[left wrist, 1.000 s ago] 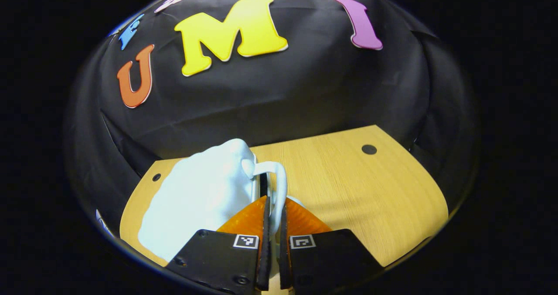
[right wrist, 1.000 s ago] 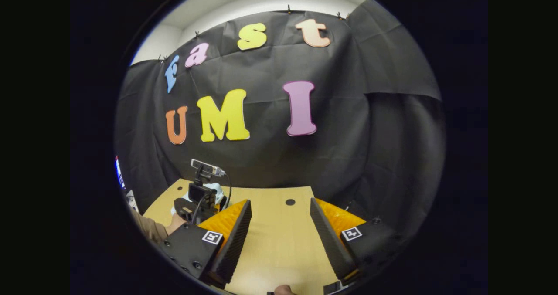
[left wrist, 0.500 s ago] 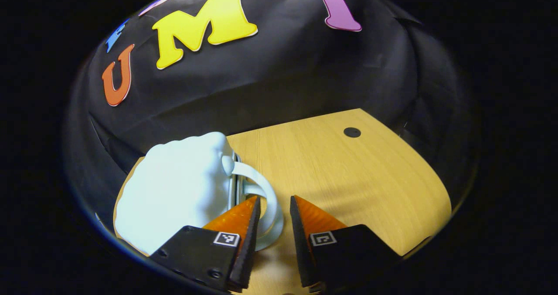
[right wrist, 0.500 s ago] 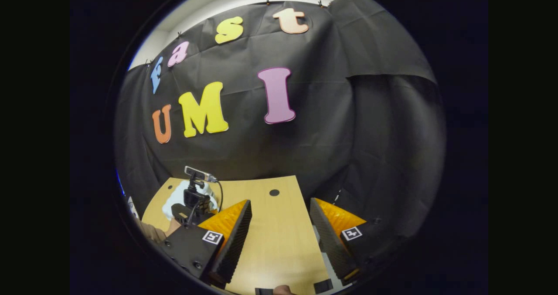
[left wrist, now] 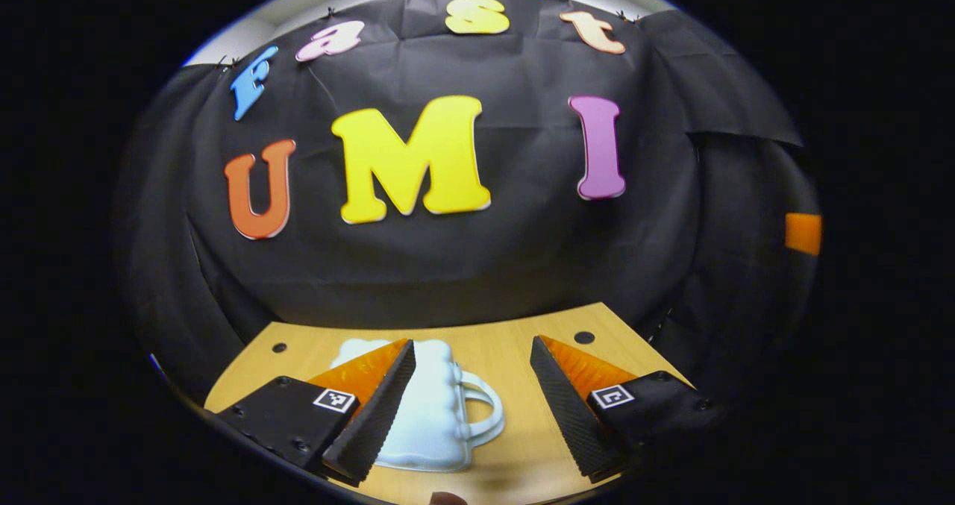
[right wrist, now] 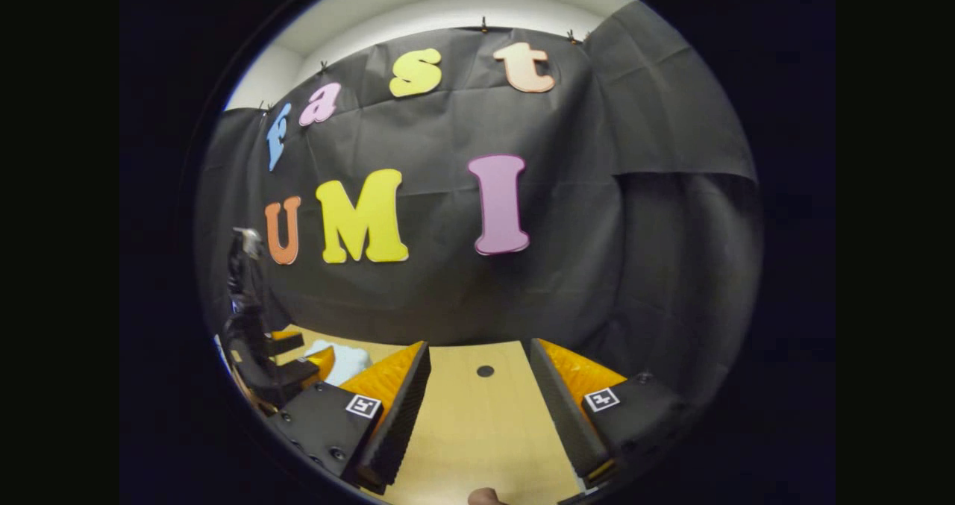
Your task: First open the suitcase, pack the skin care products into it, and then close the suitcase.
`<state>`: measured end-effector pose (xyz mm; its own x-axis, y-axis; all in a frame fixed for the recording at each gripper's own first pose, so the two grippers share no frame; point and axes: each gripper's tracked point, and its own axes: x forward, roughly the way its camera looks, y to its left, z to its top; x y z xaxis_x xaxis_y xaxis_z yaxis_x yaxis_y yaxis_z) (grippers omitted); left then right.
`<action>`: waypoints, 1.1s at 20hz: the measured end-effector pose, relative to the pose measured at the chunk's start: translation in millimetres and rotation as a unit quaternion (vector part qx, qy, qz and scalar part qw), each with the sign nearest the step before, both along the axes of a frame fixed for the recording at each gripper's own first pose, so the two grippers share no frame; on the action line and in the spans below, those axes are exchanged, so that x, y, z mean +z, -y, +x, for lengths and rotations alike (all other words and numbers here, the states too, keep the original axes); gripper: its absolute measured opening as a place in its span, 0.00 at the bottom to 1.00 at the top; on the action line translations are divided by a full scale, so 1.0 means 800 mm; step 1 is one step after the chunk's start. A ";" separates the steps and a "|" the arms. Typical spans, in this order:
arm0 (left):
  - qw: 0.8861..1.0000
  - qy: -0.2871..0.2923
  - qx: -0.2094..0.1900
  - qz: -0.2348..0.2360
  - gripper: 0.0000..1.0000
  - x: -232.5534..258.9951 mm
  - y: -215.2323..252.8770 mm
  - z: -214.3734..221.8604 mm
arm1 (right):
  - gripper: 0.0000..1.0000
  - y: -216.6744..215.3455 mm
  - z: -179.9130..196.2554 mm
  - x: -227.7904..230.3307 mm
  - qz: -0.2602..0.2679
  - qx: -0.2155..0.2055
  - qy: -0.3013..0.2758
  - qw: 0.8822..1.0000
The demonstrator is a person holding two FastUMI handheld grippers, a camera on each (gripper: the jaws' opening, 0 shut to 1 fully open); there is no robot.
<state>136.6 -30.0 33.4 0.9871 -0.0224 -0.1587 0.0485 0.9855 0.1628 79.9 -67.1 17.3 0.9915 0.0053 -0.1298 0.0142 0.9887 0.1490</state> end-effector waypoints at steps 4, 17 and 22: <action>0.999 0.042 0.024 -0.015 0.98 0.060 -0.066 -0.054 | 0.80 -0.085 0.013 0.010 -0.012 0.035 0.015 0.999; 0.996 0.064 0.036 -0.049 0.99 0.082 -0.176 -0.113 | 0.79 -0.295 -0.023 0.020 -0.047 0.125 0.026 0.991; 0.996 0.067 0.028 -0.058 0.99 0.084 -0.190 -0.110 | 0.78 -0.310 -0.026 0.022 -0.060 0.125 0.025 0.990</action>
<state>48.8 122.0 100.8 0.9994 0.0233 -0.0259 -0.0220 0.9986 0.0489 59.2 181.2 35.2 0.9663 0.2392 -0.0956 -0.2379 0.9710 0.0252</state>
